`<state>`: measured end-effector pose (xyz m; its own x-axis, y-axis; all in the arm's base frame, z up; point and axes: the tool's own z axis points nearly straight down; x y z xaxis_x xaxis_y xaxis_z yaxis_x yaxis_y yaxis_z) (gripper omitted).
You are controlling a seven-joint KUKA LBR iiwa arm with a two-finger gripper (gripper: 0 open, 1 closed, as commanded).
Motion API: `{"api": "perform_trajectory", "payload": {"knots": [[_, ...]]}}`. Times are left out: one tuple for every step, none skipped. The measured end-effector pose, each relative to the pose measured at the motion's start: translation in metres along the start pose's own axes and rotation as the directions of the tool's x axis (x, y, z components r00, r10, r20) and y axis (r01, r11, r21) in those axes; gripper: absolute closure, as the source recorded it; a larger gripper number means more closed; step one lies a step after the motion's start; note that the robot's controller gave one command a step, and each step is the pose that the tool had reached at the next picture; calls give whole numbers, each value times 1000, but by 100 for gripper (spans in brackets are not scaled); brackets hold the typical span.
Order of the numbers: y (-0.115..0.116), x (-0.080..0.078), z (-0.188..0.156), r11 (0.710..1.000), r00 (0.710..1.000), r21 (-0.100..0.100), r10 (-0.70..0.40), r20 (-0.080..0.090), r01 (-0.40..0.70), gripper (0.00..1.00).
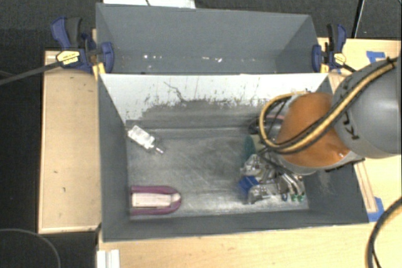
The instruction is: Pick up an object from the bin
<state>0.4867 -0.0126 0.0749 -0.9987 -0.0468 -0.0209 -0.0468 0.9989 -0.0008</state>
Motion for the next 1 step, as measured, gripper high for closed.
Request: {"api": "perform_trajectory", "payload": {"knots": [[-5,1,-158,1000,1000,0,-26,-12,26,100]]}}
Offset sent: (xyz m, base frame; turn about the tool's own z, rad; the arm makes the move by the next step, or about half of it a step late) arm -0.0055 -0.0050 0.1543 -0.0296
